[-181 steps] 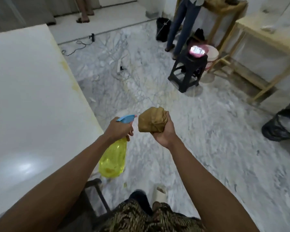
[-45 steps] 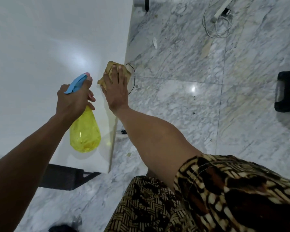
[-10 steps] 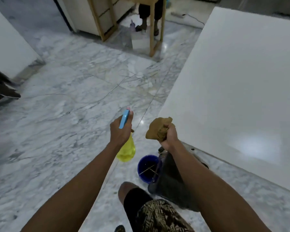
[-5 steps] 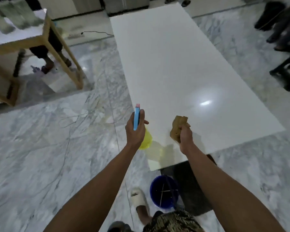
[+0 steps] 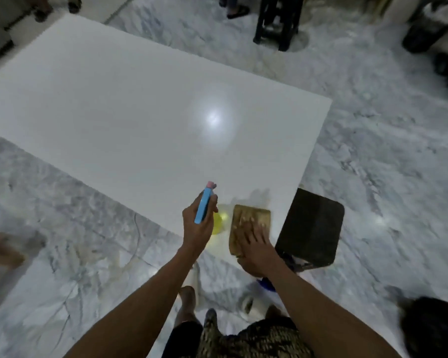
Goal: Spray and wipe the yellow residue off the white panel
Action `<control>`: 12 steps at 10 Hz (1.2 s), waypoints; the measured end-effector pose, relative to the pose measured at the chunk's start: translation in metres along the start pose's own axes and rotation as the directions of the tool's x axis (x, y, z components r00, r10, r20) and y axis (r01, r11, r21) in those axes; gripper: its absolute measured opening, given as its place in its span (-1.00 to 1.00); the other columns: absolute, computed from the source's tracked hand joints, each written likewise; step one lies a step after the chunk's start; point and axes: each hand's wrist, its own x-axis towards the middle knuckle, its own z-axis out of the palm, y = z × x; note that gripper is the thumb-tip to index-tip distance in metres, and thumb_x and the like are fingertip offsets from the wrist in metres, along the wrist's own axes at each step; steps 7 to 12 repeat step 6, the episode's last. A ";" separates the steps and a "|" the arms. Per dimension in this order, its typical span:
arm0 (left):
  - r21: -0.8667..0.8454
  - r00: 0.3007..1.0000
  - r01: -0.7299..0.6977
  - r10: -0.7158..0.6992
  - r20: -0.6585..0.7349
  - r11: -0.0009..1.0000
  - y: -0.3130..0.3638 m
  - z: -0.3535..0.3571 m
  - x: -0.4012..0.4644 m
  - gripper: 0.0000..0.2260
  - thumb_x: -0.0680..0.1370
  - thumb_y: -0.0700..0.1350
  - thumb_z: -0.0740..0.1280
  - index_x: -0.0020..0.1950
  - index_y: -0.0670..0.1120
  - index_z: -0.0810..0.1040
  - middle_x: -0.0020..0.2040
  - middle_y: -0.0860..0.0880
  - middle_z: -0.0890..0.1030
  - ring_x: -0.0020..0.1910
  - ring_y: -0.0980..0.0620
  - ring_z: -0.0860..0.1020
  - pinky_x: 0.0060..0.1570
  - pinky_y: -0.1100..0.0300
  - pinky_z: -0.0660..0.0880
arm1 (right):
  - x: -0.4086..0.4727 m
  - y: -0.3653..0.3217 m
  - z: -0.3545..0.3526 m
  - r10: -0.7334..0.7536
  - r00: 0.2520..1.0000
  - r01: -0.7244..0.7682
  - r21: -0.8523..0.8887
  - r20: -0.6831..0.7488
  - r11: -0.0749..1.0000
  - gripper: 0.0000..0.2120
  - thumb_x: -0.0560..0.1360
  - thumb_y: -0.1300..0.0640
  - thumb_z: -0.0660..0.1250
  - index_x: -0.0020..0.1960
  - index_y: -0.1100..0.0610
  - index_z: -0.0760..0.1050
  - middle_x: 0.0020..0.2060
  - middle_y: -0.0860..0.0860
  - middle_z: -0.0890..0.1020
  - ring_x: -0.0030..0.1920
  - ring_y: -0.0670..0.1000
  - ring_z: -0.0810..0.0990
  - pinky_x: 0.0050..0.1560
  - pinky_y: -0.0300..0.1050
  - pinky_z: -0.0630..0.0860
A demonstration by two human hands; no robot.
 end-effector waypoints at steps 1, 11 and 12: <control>0.009 0.983 0.029 -0.030 0.181 1.000 -0.010 -0.025 0.008 -0.66 0.66 0.09 0.36 0.42 0.09 0.56 -0.02 0.36 0.67 -0.11 0.11 0.61 0.00 0.16 0.59 | 0.006 -0.017 0.006 0.117 0.989 -0.112 -0.052 0.090 0.992 -0.26 0.46 -0.21 0.01 0.49 0.20 0.37 0.48 0.25 0.35 0.50 0.34 0.24 0.47 0.26 -0.26; 0.455 0.815 -0.010 -0.257 0.519 0.890 -0.066 -0.145 0.026 0.19 0.27 0.24 0.69 0.69 -0.22 0.18 0.49 -0.26 0.52 0.48 -0.24 0.49 0.33 -0.02 0.44 | -0.034 -0.151 0.047 0.558 0.800 -0.407 0.485 -0.220 0.774 -0.20 0.51 -0.02 0.13 0.60 0.01 -0.24 0.55 -0.08 -0.29 0.59 0.04 -0.26 0.54 0.05 -0.07; 0.455 0.815 -0.010 -0.257 0.519 0.890 -0.066 -0.145 0.026 0.19 0.27 0.24 0.69 0.69 -0.22 0.18 0.49 -0.26 0.52 0.48 -0.24 0.49 0.33 -0.02 0.44 | -0.034 -0.151 0.047 0.558 0.800 -0.407 0.485 -0.220 0.774 -0.20 0.51 -0.02 0.13 0.60 0.01 -0.24 0.55 -0.08 -0.29 0.59 0.04 -0.26 0.54 0.05 -0.07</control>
